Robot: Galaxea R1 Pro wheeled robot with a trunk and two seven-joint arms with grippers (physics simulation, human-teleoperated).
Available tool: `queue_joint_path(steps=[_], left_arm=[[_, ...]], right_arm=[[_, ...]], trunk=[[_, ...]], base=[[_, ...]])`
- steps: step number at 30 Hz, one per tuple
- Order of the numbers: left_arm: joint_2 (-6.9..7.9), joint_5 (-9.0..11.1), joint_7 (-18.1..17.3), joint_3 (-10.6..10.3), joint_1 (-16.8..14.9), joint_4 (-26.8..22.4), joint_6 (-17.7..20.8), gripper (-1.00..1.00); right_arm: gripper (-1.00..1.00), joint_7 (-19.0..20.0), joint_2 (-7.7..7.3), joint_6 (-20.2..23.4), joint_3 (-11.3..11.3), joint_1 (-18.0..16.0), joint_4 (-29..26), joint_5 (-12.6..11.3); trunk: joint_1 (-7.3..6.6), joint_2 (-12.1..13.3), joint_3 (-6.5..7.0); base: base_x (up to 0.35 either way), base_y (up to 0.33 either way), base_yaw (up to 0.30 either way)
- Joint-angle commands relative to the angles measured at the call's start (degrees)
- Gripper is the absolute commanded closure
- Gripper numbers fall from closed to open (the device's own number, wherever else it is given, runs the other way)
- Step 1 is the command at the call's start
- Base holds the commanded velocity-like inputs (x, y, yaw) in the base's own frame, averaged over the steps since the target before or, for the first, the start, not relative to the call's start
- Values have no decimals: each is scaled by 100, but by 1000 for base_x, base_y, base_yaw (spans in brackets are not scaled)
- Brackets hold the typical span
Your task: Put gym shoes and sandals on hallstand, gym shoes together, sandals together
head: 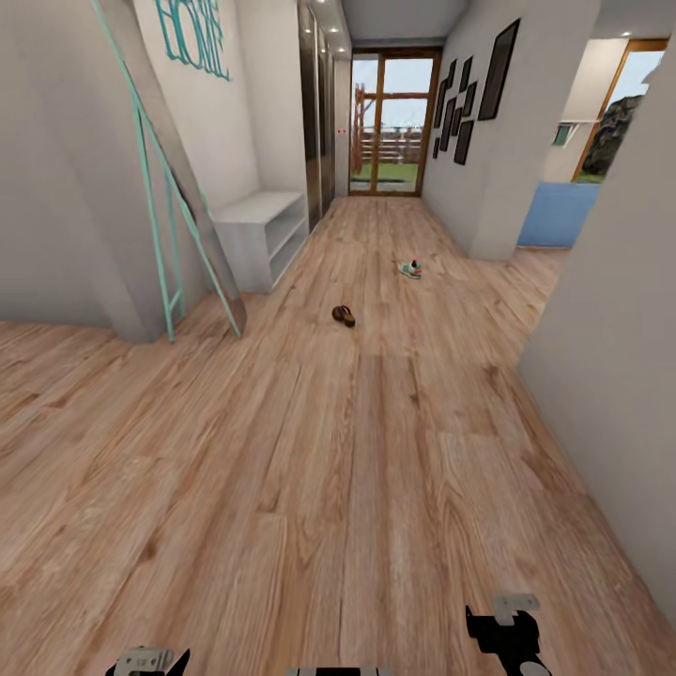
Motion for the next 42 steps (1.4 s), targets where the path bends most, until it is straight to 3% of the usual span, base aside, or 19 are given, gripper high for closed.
queue_joint_path(steps=[1,11,42], left_arm=[[0,61,-58,16,-3,6,7,-100],[0,65,-65,16,-3,6,-1,-100],[0,74,-66,16,-3,6,-2,-100]], right_arm=[[-100,-33,0,-10,21,-3,7,21],[-100,-32,1,-10,21,-3,12,21],[-100,-32,1,-10,23,-3,14,21]], trunk=[[3,-1,4],[3,-1,92],[3,-1,367]], base=[[337,0,0],[205,0,0],[7,0,0]])
